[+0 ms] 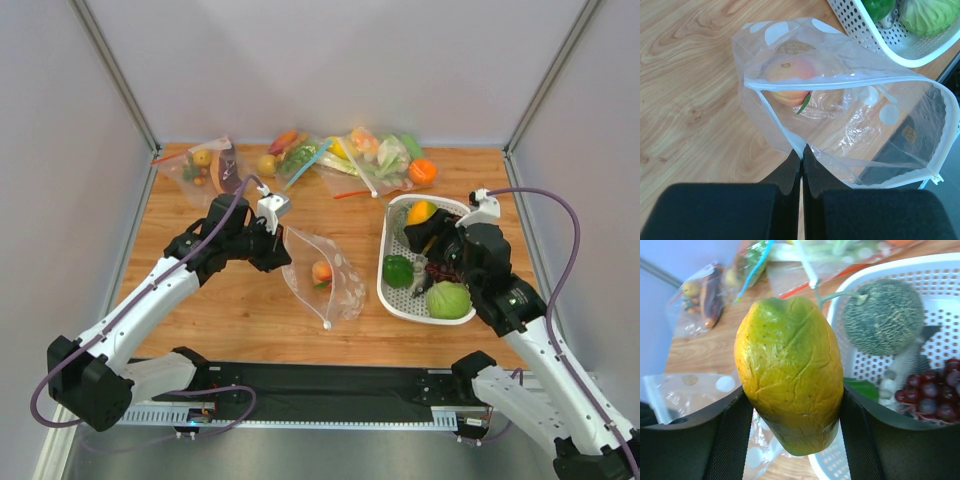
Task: Open the zip-top bag and remove the fake food
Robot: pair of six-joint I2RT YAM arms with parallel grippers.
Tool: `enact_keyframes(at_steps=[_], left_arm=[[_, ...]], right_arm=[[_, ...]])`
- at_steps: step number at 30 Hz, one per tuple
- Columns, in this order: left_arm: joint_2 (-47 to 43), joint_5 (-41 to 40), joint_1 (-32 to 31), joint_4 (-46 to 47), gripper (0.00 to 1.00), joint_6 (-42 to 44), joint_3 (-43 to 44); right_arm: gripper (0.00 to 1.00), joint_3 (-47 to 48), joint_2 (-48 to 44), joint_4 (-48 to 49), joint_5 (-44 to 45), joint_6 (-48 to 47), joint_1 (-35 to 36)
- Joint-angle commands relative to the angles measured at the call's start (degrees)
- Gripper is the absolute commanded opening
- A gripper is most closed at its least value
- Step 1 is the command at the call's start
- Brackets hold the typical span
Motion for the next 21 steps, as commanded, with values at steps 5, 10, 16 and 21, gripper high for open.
enact_keyframes(at_steps=[5,10,16,21], left_arm=[[-1.0,0.34,-0.34,0.24,0.0,0.53,1.96],[-1.09,0.17,-0.25,0.33,0.0,0.62,1.87],[-1.27,-0.01,-0.25,0.24,0.0,0.79,1.87],[-1.45,-0.1,-0.25,0.24,0.0,0.7,1.87]], right_arm=[[0.45,0.95,4.16,-5.11,-3.49,-3.35,-10.38],[0.45,1.56,9.34,-3.88,-4.11,-5.28,-14.07],[0.45,2.0,13.57,-2.04,-5.68,-6.51,-18.73],[0.45,2.88,16.29,-0.98,-6.74,-7.39,-21.72]])
